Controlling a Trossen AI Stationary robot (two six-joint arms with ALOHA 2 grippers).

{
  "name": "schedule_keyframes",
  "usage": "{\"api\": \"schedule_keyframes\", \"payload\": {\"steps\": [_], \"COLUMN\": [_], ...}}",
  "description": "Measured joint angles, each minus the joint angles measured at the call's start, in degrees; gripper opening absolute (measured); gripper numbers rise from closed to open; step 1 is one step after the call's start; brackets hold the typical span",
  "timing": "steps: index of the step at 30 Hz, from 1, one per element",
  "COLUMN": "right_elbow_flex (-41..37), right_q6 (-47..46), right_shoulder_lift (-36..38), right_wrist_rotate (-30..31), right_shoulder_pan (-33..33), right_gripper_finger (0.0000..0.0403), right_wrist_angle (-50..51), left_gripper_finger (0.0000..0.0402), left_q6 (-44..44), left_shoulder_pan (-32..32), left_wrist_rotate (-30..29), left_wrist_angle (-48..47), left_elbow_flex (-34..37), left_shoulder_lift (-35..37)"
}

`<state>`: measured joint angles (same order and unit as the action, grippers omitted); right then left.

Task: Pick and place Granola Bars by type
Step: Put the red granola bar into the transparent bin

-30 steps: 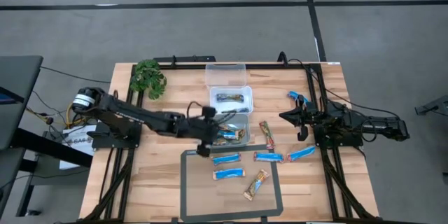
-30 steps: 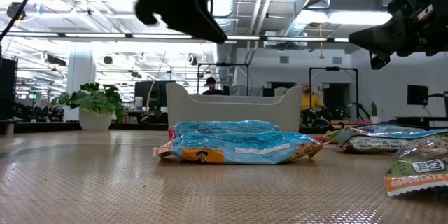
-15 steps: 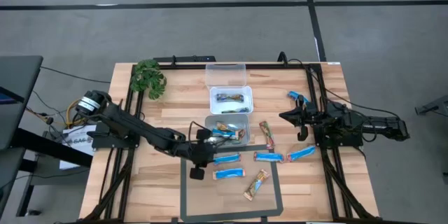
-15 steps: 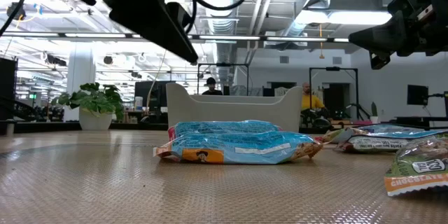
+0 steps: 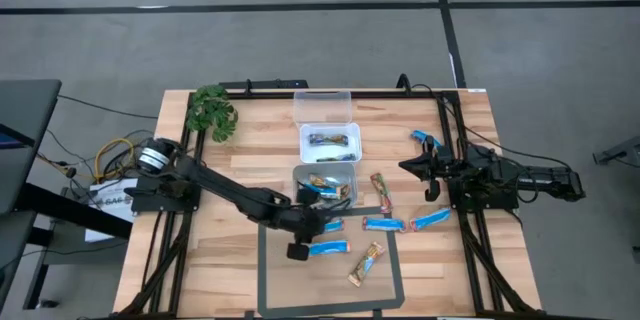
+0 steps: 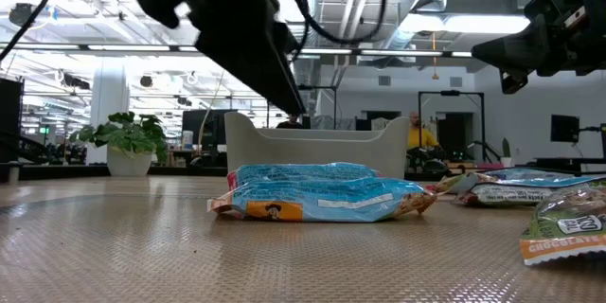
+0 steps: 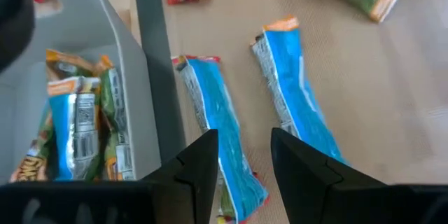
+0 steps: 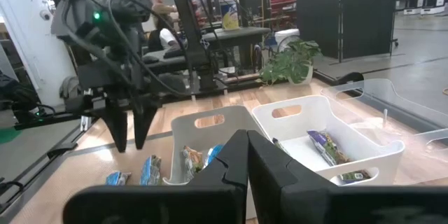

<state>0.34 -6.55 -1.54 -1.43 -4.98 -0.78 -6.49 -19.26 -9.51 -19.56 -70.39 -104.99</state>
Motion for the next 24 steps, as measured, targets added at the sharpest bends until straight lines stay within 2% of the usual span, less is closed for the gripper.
{"api": "schedule_keyframes", "payload": {"steps": [12, 18, 24], "right_elbow_flex": [0.0, 0.0, 0.0], "right_q6": [0.0, 0.0, 0.0], "right_shoulder_lift": [0.02, 0.01, 0.01], "right_wrist_rotate": [0.0, 0.0, 0.0], "right_shoulder_pan": [-0.02, -0.01, 0.0], "right_gripper_finger": [0.0, 0.0, 0.0], "right_wrist_angle": [0.0, 0.0, 0.0], "left_gripper_finger": [0.0126, 0.0126, 0.0126], "left_q6": [-1.91, -3.33, -3.43], "left_shoulder_pan": [3.9, 4.74, 4.76], "left_wrist_rotate": [2.2, 5.61, 6.1], "left_wrist_angle": [-12.99, -15.07, -15.26], "left_elbow_flex": [-12.01, -13.18, -12.87], "left_shoulder_lift": [-10.65, -13.27, -13.27]}}
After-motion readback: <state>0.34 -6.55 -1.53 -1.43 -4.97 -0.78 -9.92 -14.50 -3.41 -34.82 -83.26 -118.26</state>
